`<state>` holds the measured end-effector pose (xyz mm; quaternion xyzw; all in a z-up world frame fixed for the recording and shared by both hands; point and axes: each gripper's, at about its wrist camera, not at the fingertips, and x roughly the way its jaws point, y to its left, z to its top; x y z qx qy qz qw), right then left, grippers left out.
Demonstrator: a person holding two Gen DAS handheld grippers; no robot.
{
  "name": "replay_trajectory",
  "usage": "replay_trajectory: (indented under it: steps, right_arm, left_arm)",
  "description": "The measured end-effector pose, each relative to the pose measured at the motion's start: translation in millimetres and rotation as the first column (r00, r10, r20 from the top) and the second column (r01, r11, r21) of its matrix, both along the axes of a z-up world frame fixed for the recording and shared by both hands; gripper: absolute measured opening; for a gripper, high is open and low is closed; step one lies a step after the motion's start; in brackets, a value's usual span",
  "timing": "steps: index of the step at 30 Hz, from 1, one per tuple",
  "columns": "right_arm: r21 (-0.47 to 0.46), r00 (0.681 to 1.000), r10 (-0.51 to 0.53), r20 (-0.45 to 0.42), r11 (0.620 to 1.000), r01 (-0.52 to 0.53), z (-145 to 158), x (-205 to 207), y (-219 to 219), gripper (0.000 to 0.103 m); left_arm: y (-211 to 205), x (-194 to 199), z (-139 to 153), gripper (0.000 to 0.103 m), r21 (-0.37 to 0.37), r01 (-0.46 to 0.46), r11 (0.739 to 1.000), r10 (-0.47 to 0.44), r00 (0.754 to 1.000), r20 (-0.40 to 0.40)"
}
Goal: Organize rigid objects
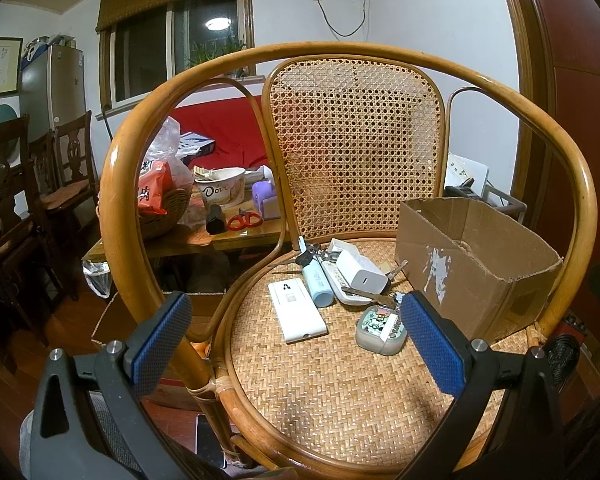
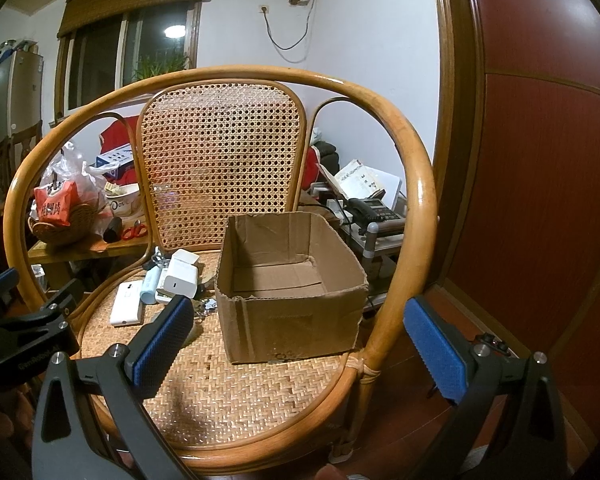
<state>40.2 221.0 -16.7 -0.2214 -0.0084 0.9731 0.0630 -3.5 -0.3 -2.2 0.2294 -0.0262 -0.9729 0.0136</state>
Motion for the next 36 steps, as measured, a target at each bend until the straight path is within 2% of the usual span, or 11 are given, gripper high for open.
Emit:
replay_trajectory:
  steps: [12, 18, 21, 24, 26, 29, 32, 34, 36]
  right_arm:
    - [0.002, 1.0, 0.006, -0.005, 1.0, -0.006, 0, 1, -1, 0.103]
    - [-0.037, 0.999, 0.047, -0.009, 0.998, -0.048, 0, 0, 4, 0.103]
    - [-0.06, 0.995, 0.093, -0.027, 0.994, -0.095, 1, 0, 6, 0.103]
    - [-0.134, 0.984, 0.143, -0.107, 0.978, -0.157, 7, 5, 15, 0.103]
    - [-0.172, 0.979, 0.161, -0.121, 0.968, -0.181, 9, 7, 19, 0.103]
    - [-0.124, 0.982, 0.175, -0.075, 0.975, -0.184, 7, 2, 14, 0.103]
    - [-0.124, 0.977, 0.201, -0.07, 0.97, -0.209, 9, -2, 11, 0.103]
    - [-0.115, 0.976, 0.211, -0.062, 0.969, -0.217, 13, -9, 9, 0.103]
    - [-0.106, 0.973, 0.223, -0.055, 0.968, -0.228, 17, -16, 10, 0.103]
  left_arm:
    - [0, 1, 0, 0.103, -0.001, 0.0, 1.0, 0.0, 1.0, 0.004]
    - [-1, -1, 0, 0.103, 0.002, 0.011, 1.0, -0.011, 1.0, 0.007]
    - [-1, -2, 0, 0.103, 0.005, 0.022, 1.0, -0.022, 1.0, 0.011]
    - [-1, -4, 0, 0.103, 0.004, 0.025, 1.0, -0.025, 1.0, 0.01]
    - [-3, -4, 0, 0.103, 0.011, 0.061, 0.998, -0.06, 0.998, -0.022]
    - [-7, -3, 3, 0.103, 0.052, 0.13, 0.99, -0.127, 0.99, -0.057]
    - [-7, -7, 2, 0.103, 0.054, 0.112, 0.992, -0.111, 0.994, -0.025]
    - [-6, -15, 0, 0.103, 0.049, 0.103, 0.993, -0.105, 0.994, 0.024]
    - [-9, -23, 0, 0.103, 0.085, 0.118, 0.989, -0.123, 0.991, 0.057]
